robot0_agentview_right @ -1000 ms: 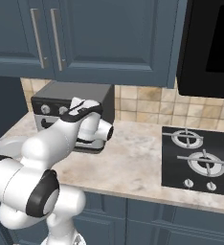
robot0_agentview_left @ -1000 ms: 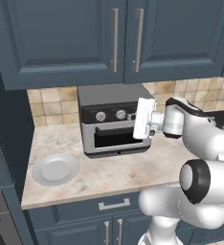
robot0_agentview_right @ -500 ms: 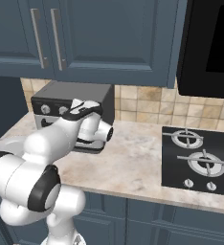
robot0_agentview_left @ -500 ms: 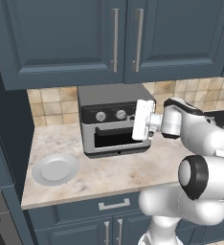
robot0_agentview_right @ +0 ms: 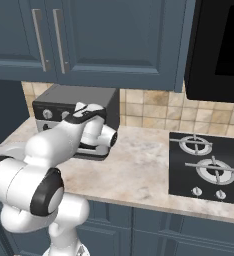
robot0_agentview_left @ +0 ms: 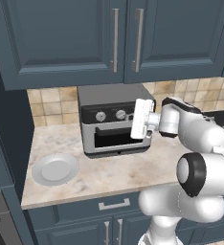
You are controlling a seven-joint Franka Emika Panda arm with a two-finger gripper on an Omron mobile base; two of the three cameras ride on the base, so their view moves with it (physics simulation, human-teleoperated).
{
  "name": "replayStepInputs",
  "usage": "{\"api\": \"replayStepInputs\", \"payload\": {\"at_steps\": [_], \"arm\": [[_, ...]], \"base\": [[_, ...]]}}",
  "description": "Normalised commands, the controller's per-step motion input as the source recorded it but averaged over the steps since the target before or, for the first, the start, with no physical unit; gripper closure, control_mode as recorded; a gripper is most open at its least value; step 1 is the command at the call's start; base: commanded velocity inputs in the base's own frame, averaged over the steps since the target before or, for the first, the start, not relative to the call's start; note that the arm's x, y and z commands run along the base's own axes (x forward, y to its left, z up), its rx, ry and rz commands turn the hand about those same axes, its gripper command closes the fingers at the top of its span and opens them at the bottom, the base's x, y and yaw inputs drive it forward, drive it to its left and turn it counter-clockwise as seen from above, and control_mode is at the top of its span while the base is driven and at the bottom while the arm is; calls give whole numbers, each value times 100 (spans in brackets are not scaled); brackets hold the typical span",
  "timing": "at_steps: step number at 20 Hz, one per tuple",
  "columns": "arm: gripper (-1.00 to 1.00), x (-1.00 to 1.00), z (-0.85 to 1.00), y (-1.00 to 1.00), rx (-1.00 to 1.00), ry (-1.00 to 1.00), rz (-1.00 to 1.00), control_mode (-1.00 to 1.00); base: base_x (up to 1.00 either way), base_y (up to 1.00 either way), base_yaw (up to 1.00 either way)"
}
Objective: Pull the toaster oven rack outwards. Pick up the baguette from the plate and place it on the toaster oven rack. Close the toaster oven door fully and set the temperature to the lowest setting.
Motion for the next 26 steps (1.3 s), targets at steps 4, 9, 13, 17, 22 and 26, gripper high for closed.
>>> {"api": "replayStepInputs", "payload": {"at_steps": [4, 9, 13, 17, 22, 26], "arm": [[100, 21, -7, -1, 0, 2, 0, -100], [100, 25, -3, 0, 0, 1, 0, -100], [100, 36, 0, 0, 0, 0, 0, -100], [100, 48, 0, 0, 0, 0, 0, -100], [100, 61, 0, 0, 0, 0, 0, -100], [100, 75, 0, 0, 0, 0, 0, -100]], "base": [[0, 0, 0], [0, 0, 0], [0, 0, 0], [0, 0, 0], [0, 0, 0], [0, 0, 0]]}}
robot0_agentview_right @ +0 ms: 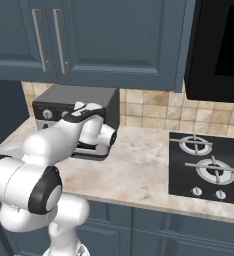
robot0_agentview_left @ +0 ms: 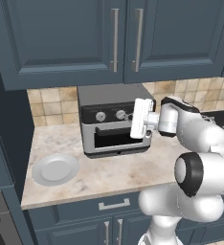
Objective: Pull the toaster oven rack outwards. Pick up the baguette from the plate and place it on the toaster oven rack. Close the toaster oven door fully and set the temperature to the lowest setting.
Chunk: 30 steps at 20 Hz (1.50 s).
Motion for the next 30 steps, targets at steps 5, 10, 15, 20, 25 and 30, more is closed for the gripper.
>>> {"api": "replayStepInputs", "payload": {"at_steps": [5, 10, 15, 20, 25, 30], "arm": [[100, 80, 0, 0, 0, 0, 0, -100], [100, 81, 1, 11, 0, -4, 1, -100], [100, 82, 5, 26, 0, -8, 1, -100], [100, 81, 0, 36, -4, -3, 2, -100], [100, 82, -2, 39, -15, 0, 2, -100], [100, 78, -21, 38, -27, 0, 1, -100]], "base": [[0, 0, 0], [0, 0, 0], [0, 0, 0], [0, 0, 0], [0, 0, 0], [0, 0, 0]]}}
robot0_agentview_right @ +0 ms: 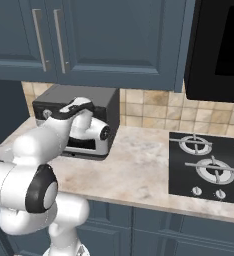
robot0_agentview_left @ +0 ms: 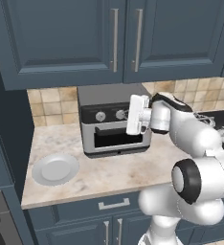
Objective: Pull the toaster oven rack outwards. Pick up the baguette from the plate and place it on the toaster oven rack. Close the toaster oven door fully and set the temperature to the lowest setting.
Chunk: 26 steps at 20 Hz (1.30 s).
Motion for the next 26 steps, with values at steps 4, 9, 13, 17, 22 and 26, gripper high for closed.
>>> {"api": "replayStepInputs", "payload": {"at_steps": [4, 9, 13, 17, 22, 26], "arm": [[100, 73, -36, 31, -33, 0, 0, -100], [100, 68, -36, 35, -34, 0, 1, -100], [100, 69, -38, 46, -39, 0, 4, -100], [100, 72, -39, 44, -47, 9, 12, -100], [100, 54, -37, 19, -58, 21, 21, -100], [100, 37, -39, 7, -72, 31, 27, -100]], "base": [[0, 0, 0], [0, 0, 0], [0, 0, 0], [0, 0, 0], [0, 0, 0], [0, 0, 0]]}}
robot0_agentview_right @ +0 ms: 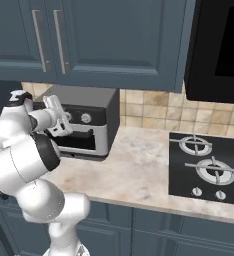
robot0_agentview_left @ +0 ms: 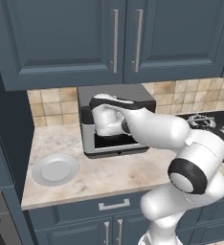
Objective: Pull the toaster oven rack outwards. Pick up the baguette from the plate and place it on the toaster oven rack. Close the toaster oven door fully and set the temperature to the lowest setting.
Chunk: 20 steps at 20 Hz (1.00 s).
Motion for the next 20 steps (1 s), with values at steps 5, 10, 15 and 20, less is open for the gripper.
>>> {"api": "replayStepInputs", "payload": {"at_steps": [5, 10, 15, 20], "arm": [[100, 37, -44, 0, -78, 36, 33, -100], [100, 43, -52, 0, -77, 36, 37, -100], [100, 73, -71, -3, -72, 35, 43, -100], [100, 79, -72, -4, -70, 37, 46, -100]], "base": [[0, 0, 0], [0, 0, 0], [0, 0, 0], [0, 0, 0]]}}
